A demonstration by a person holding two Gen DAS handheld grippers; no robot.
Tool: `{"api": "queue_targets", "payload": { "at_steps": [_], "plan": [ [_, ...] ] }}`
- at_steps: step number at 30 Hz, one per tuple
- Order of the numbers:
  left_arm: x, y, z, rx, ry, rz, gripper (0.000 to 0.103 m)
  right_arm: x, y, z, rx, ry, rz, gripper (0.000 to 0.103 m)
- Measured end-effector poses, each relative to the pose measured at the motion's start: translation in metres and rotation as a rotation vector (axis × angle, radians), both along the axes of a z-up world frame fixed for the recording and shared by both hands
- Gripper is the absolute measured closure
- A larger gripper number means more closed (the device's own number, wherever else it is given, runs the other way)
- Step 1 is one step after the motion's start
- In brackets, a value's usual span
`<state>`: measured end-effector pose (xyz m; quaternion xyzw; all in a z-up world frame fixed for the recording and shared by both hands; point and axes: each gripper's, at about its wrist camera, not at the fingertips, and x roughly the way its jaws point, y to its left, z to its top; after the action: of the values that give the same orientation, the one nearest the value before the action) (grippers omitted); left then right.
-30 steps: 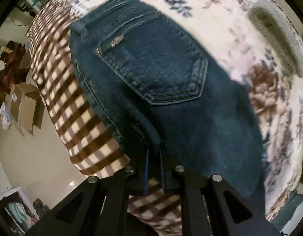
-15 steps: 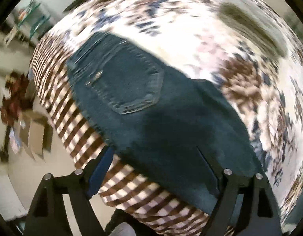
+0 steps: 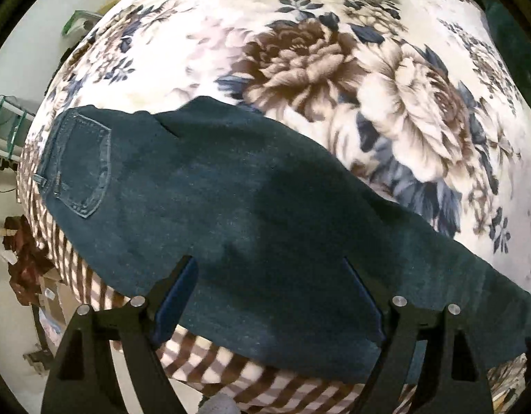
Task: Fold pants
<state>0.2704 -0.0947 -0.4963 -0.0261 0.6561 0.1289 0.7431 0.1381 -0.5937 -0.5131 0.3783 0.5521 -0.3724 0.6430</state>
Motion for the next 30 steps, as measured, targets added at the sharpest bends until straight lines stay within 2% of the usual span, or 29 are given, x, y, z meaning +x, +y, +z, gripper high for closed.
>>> {"api": "queue_targets", "payload": {
  "at_steps": [3, 5, 6, 7, 8, 9, 12, 16, 20, 22, 23, 24, 26, 30],
  "plan": [
    [-0.003, 0.019, 0.004, 0.003, 0.002, 0.052, 0.020, 0.006, 0.000, -0.010, 0.015, 0.075, 0.043, 0.091],
    [-0.007, 0.034, 0.009, -0.007, 0.000, 0.091, 0.020, 0.014, 0.003, -0.011, 0.066, 0.110, 0.090, 0.085],
    [-0.007, 0.047, 0.015, -0.007, -0.010, 0.118, 0.020, 0.019, 0.005, -0.005, 0.103, 0.103, 0.109, 0.079],
    [-0.008, 0.061, 0.020, -0.002, -0.022, 0.142, 0.020, 0.025, 0.010, 0.004, 0.123, 0.110, 0.141, 0.060],
    [-0.008, 0.075, 0.024, 0.004, -0.028, 0.164, 0.020, 0.029, 0.016, 0.017, 0.126, 0.109, 0.175, 0.049],
    [-0.008, 0.090, 0.027, 0.010, -0.032, 0.190, 0.020, 0.036, 0.027, 0.034, 0.115, 0.100, 0.219, 0.048],
    [-0.010, 0.134, 0.029, 0.027, -0.029, 0.266, 0.020, 0.053, 0.075, 0.074, 0.115, 0.069, 0.342, 0.042],
    [-0.010, 0.194, 0.023, 0.058, -0.019, 0.357, 0.020, 0.101, 0.183, 0.086, 0.255, 0.006, 0.565, 0.039],
    [-0.004, 0.242, 0.003, 0.092, 0.010, 0.412, 0.020, 0.191, 0.339, 0.060, 0.390, -0.051, 0.846, 0.035],
    [-0.001, 0.263, -0.009, 0.100, 0.032, 0.425, 0.020, 0.242, 0.414, 0.038, 0.423, -0.030, 0.966, 0.035],
    [0.001, 0.274, -0.018, 0.104, 0.050, 0.428, 0.016, 0.259, 0.447, 0.030, 0.439, -0.021, 1.007, 0.035],
    [0.001, 0.279, -0.023, 0.079, 0.058, 0.429, 0.015, 0.277, 0.476, 0.017, 0.456, -0.001, 1.053, 0.035],
    [-0.001, 0.284, -0.032, 0.030, 0.068, 0.425, 0.015, 0.305, 0.522, -0.007, 0.468, 0.047, 1.117, 0.035],
    [-0.002, 0.281, -0.035, 0.029, 0.059, 0.372, 0.015, 0.330, 0.579, -0.056, 0.523, 0.149, 1.174, 0.035]
  ]
}}
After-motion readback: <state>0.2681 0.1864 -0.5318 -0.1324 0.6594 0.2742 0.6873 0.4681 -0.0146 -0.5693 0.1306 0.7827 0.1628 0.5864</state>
